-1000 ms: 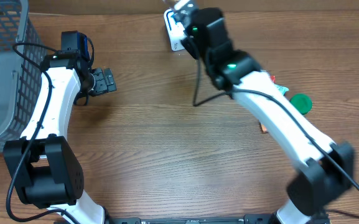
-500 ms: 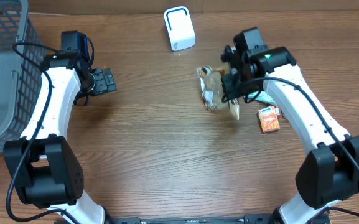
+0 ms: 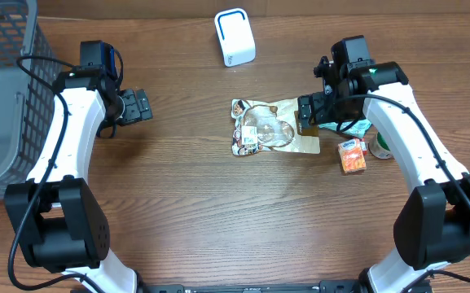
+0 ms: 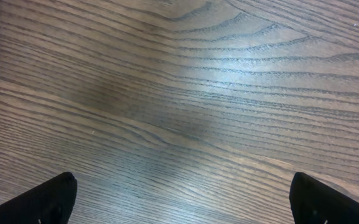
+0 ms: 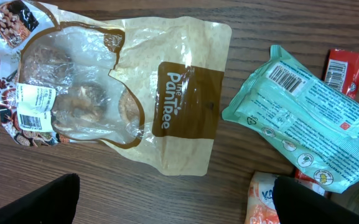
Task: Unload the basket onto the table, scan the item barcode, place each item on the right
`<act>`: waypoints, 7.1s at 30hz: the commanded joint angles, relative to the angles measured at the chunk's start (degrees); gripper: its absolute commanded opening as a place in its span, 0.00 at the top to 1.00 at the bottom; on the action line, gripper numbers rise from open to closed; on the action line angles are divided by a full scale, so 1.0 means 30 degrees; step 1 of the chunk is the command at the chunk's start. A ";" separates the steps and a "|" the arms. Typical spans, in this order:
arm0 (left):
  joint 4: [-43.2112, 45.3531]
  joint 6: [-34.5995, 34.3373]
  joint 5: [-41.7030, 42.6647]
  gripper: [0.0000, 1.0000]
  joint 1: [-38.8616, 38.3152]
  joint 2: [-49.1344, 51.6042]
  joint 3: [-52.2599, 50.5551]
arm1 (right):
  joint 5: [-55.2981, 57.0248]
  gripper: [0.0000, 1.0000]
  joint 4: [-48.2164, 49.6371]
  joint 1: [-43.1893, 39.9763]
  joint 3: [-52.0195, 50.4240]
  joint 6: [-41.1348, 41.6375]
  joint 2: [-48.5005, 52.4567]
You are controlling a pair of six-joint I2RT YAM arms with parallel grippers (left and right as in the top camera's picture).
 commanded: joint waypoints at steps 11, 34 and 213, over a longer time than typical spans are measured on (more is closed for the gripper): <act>-0.0029 0.0211 -0.0233 0.00 -0.0146 0.0168 0.0204 | 0.0109 0.00 0.0109 0.0022 -0.0087 0.0080 -0.0160; -0.0022 0.0211 -0.0233 0.00 -0.0117 0.0153 0.0197 | 0.0109 0.00 0.0102 0.0022 -0.0087 0.0080 -0.0160; 4.3932 -0.3184 -0.9530 0.00 -0.3599 -2.4961 -2.8297 | 0.0109 0.00 0.0109 0.0022 -0.0087 0.0080 -0.0160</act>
